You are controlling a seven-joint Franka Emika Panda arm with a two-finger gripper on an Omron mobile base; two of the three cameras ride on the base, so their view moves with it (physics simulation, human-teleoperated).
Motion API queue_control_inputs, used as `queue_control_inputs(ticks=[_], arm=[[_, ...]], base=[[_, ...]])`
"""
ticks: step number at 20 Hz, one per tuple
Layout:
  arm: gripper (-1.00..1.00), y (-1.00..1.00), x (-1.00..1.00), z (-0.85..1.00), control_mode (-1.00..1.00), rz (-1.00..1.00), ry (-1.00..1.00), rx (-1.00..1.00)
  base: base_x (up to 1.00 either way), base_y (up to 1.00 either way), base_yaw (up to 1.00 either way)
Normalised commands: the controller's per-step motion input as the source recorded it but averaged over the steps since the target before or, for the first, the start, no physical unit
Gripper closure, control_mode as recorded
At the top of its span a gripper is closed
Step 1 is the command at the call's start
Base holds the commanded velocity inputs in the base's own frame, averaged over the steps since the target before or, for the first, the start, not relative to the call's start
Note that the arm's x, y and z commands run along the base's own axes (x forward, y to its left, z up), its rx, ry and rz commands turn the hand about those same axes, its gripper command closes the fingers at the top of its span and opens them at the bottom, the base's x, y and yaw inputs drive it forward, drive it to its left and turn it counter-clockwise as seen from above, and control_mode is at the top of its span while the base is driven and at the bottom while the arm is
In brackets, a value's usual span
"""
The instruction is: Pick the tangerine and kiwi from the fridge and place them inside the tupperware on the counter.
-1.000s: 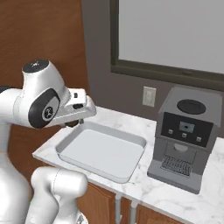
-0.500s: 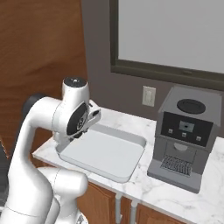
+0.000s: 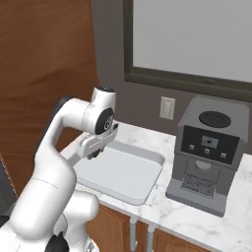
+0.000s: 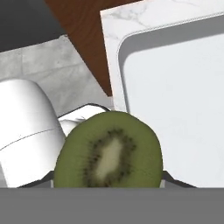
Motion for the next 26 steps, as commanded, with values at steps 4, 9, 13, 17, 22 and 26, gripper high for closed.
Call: queue_control_inputs(ticks=[4,9,13,17,22,26], arm=[[1.00,0.00,0.33,-0.41,-1.00,0.02,0.00,0.00],[1.00,0.00,0.28,-0.47,-1.00,0.01,-0.08,0.00],[1.00,0.00,0.25,-0.49,-1.00,0.00,-0.09,0.00],[1.00,0.00,0.35,-0.39,-1.00,0.00,0.00,0.00],[1.00,0.00,0.48,-0.38,-1.00,0.00,0.02,0.00],[1.00,0.00,0.45,-0.42,-1.00,0.00,0.02,0.00]], base=[[0.00,0.00,0.00],[0.00,0.00,0.00],[0.00,0.00,0.00],[0.00,0.00,0.00],[0.00,0.00,0.00],[0.00,0.00,0.00]])
